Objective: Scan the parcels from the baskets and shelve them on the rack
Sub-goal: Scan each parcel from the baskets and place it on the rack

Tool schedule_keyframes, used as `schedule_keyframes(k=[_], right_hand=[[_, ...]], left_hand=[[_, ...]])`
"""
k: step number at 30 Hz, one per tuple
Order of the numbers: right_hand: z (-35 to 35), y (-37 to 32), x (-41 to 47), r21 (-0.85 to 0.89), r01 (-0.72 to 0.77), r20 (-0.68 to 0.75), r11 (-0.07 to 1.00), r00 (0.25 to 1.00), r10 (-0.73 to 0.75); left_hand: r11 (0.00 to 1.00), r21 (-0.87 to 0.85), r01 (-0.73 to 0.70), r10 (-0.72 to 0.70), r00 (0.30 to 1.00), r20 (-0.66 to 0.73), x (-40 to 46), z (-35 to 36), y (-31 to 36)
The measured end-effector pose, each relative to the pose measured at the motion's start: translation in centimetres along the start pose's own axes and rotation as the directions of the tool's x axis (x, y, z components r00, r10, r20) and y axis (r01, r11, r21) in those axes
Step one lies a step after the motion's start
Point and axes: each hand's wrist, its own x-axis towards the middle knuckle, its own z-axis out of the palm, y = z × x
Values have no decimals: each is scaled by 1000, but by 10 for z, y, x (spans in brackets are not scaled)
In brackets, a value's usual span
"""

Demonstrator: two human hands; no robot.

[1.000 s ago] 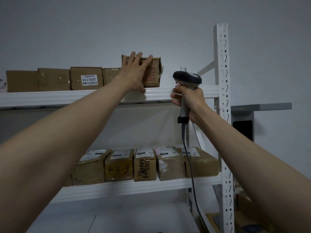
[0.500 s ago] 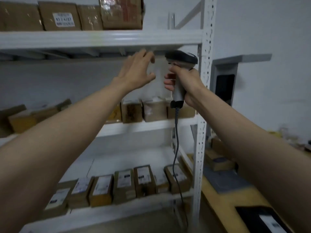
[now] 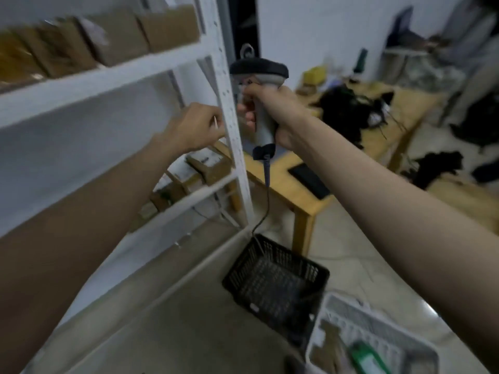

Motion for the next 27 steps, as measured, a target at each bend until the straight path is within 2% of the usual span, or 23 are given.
schedule_keyframes(k=[5, 10, 14, 17, 22, 27], right_hand=[[-75, 86, -60, 43, -107, -298, 993, 948, 115], [-155, 177, -132, 185, -219, -495, 958, 821, 283], [-218, 241, -193, 309, -217, -645, 926, 668, 372], [-261, 286, -235, 391, -185, -731, 902, 534, 426], [-320, 361, -301, 529, -117, -774, 841, 340, 534], [-371, 443, -350, 583, -84, -796, 808, 139, 589]], left_hand=[[986, -100, -133, 153, 959, 238, -28, 112, 57], [943, -249, -221, 314, 836, 449, -63, 225, 133], [909, -335, -246, 408, 683, 606, -93, 306, 195], [881, -392, -266, 471, 581, 664, -113, 362, 234], [860, -448, -245, 511, 411, 755, -152, 449, 290], [881, -406, -242, 465, 291, 836, -191, 543, 336]])
